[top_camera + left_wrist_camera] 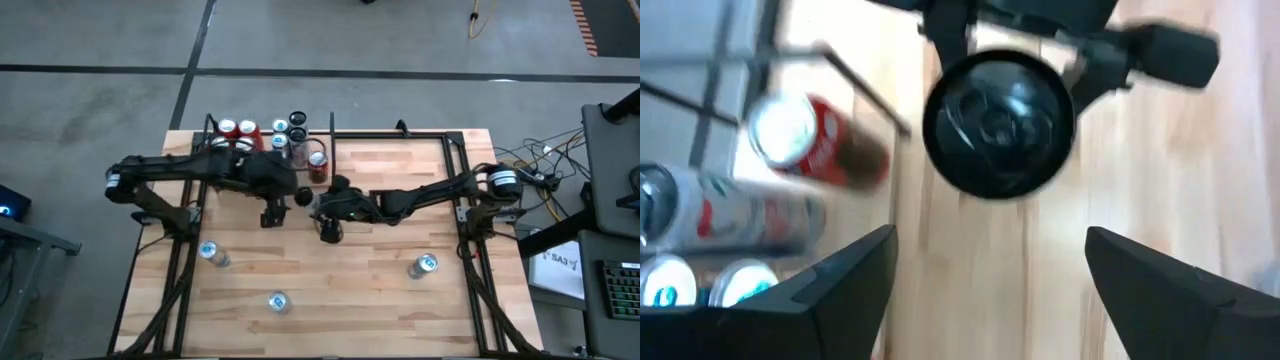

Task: Place canned beverage on shelf
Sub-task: Put the white and pink soda can on the shelf aligned with the other white and pink soda can

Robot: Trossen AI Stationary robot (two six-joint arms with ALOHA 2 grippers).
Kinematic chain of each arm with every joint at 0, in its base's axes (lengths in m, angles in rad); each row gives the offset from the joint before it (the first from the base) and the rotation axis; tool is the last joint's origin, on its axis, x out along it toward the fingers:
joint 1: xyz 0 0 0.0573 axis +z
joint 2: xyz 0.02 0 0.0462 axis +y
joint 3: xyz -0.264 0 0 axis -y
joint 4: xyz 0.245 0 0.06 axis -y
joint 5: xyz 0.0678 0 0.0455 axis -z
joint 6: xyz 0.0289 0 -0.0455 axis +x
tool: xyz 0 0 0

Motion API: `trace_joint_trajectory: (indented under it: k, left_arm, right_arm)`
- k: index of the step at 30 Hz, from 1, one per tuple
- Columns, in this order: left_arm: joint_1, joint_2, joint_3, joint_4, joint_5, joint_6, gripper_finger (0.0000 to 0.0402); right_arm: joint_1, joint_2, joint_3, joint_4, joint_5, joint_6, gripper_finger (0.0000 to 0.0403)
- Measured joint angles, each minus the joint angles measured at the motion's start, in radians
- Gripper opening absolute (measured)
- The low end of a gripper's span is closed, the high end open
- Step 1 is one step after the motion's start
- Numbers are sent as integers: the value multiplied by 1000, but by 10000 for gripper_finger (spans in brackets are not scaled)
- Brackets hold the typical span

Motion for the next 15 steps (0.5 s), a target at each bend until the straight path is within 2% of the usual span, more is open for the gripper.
trace_joint_trajectory:
  k: [3,7,10,15]
  left_arm:
    - [0,-93,-109,175,-7,-24,291]
    - [-5,-195,-290,487,-8,-33,279]
    - [-6,-249,-431,742,-8,-35,277]
    - [-6,-284,-622,1084,-16,-68,277]
  right_arm:
    - [0,-59,-85,158,1,3,233]
    - [0,-72,-176,387,1,-14,233]
    - [0,-67,-193,446,1,-41,233]
    - [-2,-68,-188,444,30,-56,233]
